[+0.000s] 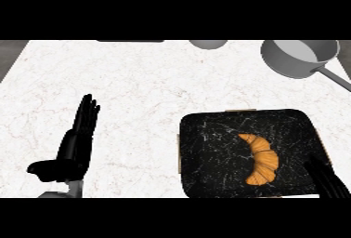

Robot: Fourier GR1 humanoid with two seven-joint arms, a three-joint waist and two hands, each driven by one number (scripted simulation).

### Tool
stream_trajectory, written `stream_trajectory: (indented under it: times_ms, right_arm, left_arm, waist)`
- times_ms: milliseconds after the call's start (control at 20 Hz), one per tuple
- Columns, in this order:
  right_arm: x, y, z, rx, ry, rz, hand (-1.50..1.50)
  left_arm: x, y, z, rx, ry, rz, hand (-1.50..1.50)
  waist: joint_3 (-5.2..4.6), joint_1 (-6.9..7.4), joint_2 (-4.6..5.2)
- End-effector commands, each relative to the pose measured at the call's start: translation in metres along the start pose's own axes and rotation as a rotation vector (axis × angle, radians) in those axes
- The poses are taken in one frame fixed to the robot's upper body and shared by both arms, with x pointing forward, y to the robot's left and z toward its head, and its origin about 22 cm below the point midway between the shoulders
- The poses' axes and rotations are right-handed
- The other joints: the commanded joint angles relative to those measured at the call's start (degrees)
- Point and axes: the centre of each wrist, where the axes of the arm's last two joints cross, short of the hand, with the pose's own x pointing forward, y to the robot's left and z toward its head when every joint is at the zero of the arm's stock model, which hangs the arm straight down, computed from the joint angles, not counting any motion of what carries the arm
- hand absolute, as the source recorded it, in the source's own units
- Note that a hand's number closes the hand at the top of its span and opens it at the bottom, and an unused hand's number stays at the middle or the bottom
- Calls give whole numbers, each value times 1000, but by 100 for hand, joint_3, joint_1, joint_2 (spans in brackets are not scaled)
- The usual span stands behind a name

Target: Pick the croissant from the tray and place it in the pot

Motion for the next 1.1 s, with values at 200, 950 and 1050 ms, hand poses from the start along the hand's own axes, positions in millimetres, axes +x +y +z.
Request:
stream_trajectory:
  times_ms: [200, 950, 1050]
  right_arm:
    - [9, 40, -35, 120, 140, 126, -150]
    - [-24, 60, -60, 129, 129, 111, -150]
    - [-8, 61, -56, 125, 143, 112, -150]
  left_arm:
    - [6, -15, -9, -8, 4, -9, 0]
    - [-12, -6, 4, 20, 16, -13, 0]
    - [13, 7, -11, -1, 0, -17, 0]
  waist:
    - [10, -61, -19]
    - [11, -81, -26]
    - [11, -81, -29]
